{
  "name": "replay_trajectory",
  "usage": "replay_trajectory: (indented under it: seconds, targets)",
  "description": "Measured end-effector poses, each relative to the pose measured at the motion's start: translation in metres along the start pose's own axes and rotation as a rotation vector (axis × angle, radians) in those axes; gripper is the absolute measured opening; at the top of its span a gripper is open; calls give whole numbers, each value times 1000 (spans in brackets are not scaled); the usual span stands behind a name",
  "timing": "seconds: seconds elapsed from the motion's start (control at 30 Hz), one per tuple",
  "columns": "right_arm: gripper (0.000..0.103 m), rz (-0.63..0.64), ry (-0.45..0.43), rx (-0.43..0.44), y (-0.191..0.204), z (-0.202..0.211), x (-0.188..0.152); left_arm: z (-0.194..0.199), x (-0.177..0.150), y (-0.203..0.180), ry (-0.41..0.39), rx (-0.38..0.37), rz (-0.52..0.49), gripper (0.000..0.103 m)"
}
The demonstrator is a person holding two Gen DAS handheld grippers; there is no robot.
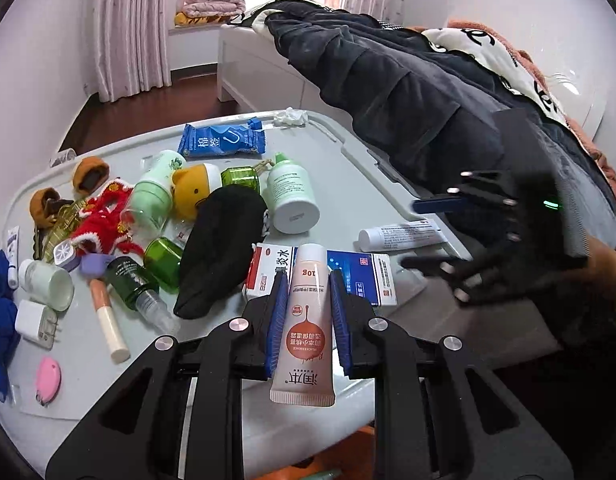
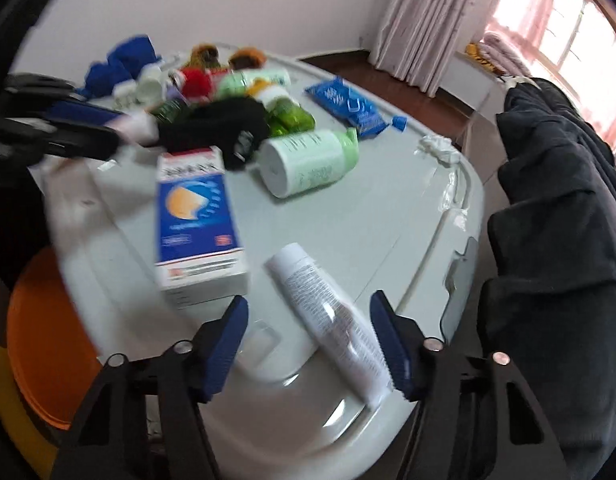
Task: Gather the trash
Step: 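Grasp the pink-labelled tube with the left tool while the right tool grasps the white tube, then drop both tubes into the orange bucket with both tools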
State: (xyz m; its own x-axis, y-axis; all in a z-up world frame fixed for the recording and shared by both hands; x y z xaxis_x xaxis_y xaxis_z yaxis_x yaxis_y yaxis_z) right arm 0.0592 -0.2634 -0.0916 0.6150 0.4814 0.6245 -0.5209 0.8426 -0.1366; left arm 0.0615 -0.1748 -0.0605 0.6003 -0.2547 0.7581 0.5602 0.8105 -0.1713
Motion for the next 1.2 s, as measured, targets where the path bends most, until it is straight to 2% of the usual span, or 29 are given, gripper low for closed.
replay_trajectory:
  seconds: [0.13, 0.23, 0.37, 0.47, 0.53, 0.6, 0.67, 0.8, 0.87, 0.97, 1.2]
  targets:
    - [56, 4, 36, 35, -6, -18, -4, -2, -2, 1, 4, -24, 8, 22]
    - [56, -34, 29, 81, -9, -22, -2, -5, -5, 1, 15, -40, 22, 22]
    - [57, -209, 72, 145, -18, -29, -7, -4, -7, -1, 13, -49, 15, 22]
    - [47, -358, 120, 97, -23, -26, -12, -4, -8, 1, 16, -50, 24, 22]
    - [44, -403, 140, 48, -19, -23, -13, -4, -8, 2, 17, -52, 37, 22]
    - [43, -421, 123, 4, -17, -20, -14, -3, -8, 2, 14, -58, 44, 22]
    - [42, -448, 95, 0, -19, -17, -17, 1, -6, 1, 5, -61, 45, 22]
    - [39, -431, 81, -15, -19, -15, -17, 6, -5, 2, -7, -64, 41, 22]
    - [37, -419, 94, -54, -17, -15, -14, 7, -4, 4, -9, -64, 47, 22]
    - [29, -391, 108, -129, -12, -11, -11, 9, -4, 6, -10, -62, 49, 22]
    - [27, -433, 114, -114, 5, -4, -12, 14, -6, 9, -8, -69, 57, 22]
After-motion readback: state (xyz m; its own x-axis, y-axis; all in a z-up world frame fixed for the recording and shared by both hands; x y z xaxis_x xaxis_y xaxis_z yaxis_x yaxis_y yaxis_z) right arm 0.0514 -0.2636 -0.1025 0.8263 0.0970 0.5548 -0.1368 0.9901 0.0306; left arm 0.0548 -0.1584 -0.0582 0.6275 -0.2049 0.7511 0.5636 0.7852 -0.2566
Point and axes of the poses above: each gripper's, at about its wrist camera, not at the fingertips, and z roughly against the way its jaws point, y to its left, x to its top, the point moved 8 cm from there along -z, roughly the way its jaws point, and after that the axes turned 8 degrees about -y, right-handed, at the moved point
